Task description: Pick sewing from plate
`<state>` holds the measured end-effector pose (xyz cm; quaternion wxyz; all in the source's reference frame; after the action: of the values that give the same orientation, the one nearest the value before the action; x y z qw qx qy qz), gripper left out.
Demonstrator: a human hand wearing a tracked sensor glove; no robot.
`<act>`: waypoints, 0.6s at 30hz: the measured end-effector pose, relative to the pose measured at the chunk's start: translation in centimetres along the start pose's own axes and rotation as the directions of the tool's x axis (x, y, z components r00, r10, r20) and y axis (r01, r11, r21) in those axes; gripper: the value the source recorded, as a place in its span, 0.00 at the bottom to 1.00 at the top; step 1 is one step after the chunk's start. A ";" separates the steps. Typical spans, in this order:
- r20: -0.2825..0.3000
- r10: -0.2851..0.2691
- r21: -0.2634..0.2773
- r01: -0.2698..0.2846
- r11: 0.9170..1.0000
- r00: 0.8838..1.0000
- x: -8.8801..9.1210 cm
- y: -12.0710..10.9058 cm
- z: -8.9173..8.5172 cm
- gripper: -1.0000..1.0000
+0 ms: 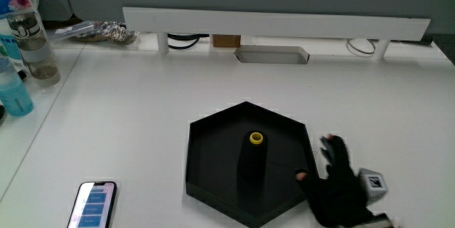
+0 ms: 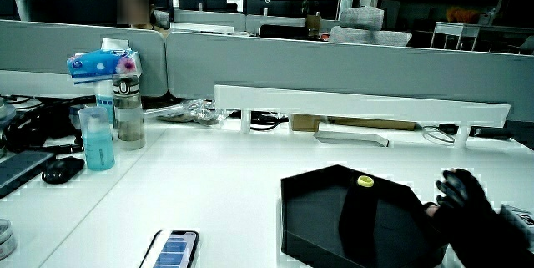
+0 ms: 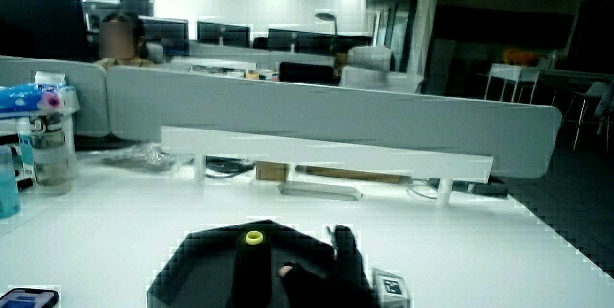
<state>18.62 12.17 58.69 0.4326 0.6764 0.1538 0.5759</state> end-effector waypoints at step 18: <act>-0.029 -0.113 0.222 0.116 0.968 0.993 1.3 1.4 0.0 0.50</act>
<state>18.54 12.29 60.62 0.3853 0.7060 0.2597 0.5345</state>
